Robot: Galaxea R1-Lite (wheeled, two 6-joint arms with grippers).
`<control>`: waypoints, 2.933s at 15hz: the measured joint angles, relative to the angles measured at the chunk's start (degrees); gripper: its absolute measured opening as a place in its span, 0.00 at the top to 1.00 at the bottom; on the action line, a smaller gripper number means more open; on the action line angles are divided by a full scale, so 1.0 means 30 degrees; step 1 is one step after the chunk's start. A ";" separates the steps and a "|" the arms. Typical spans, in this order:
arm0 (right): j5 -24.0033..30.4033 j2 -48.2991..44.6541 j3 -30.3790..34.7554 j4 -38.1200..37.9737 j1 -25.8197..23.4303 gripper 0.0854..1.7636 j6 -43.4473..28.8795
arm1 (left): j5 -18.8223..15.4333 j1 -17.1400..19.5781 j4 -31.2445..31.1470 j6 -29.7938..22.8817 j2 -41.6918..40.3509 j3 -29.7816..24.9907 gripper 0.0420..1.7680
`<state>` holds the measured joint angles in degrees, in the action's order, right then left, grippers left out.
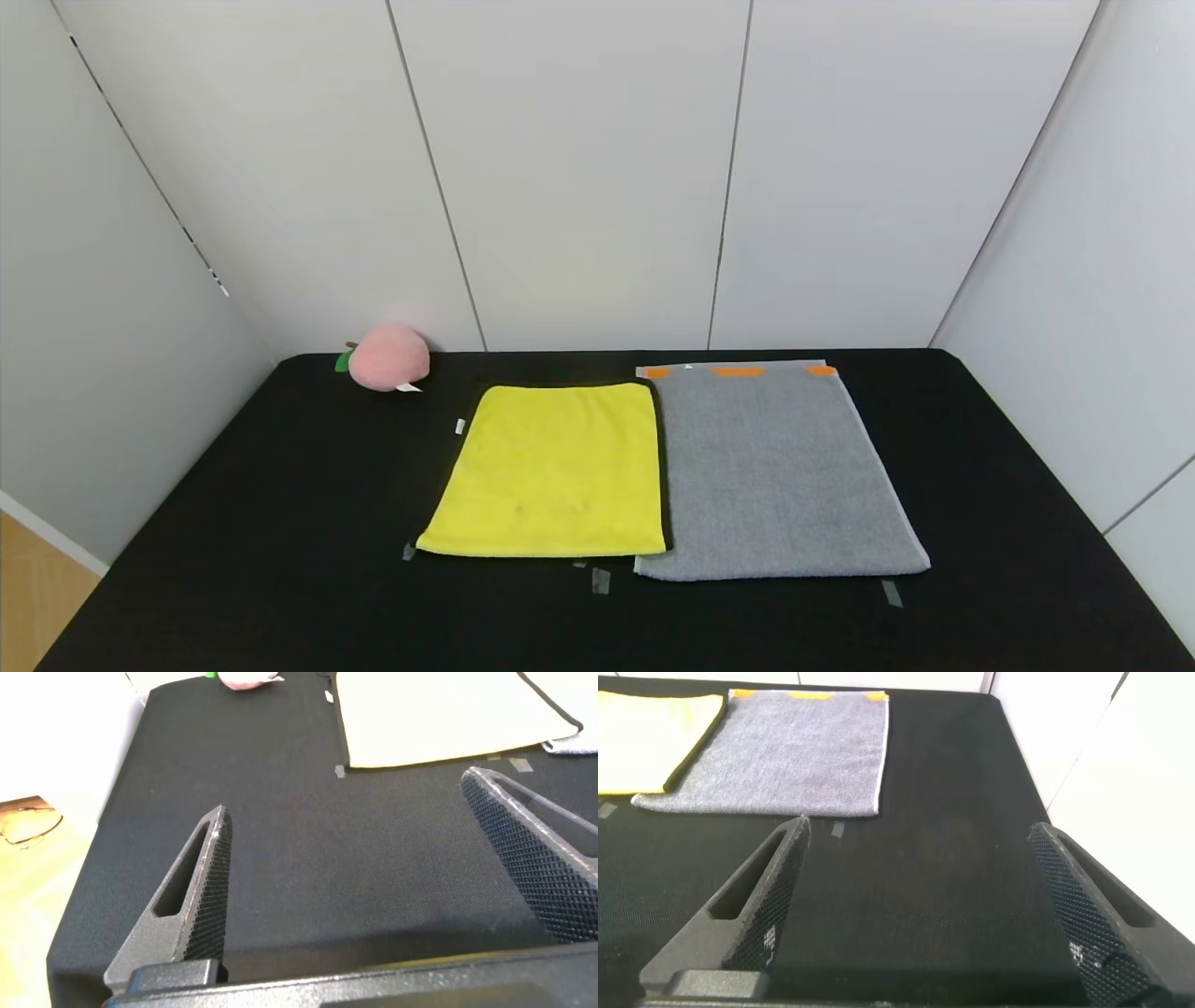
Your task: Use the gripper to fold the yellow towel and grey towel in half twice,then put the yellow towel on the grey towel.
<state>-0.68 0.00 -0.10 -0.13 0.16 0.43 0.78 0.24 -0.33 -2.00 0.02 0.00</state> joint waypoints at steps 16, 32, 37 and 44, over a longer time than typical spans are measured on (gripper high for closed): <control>0.0020 0.0000 0.0000 0.0045 0.0000 0.03 -0.0061 | -0.0008 0.0000 0.0028 0.0093 0.0000 0.0000 0.03; 0.0406 0.2938 -0.9915 -0.5100 0.0211 0.03 -0.0175 | -0.1743 -0.0020 -0.2844 0.1914 0.2572 0.8708 0.03; 0.0398 0.6851 -1.3812 -0.5717 0.1735 0.03 -0.0142 | -0.1780 -0.0028 -0.2861 0.2345 0.6376 1.2256 0.03; 0.0410 1.3552 -1.7660 -0.5575 0.4523 0.03 -0.0118 | -0.1873 -0.0028 -0.2706 0.2450 1.2378 1.6031 0.03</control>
<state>0.55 40.66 -53.08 -16.86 13.73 0.07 -4.84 0.16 -8.45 5.35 37.16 48.09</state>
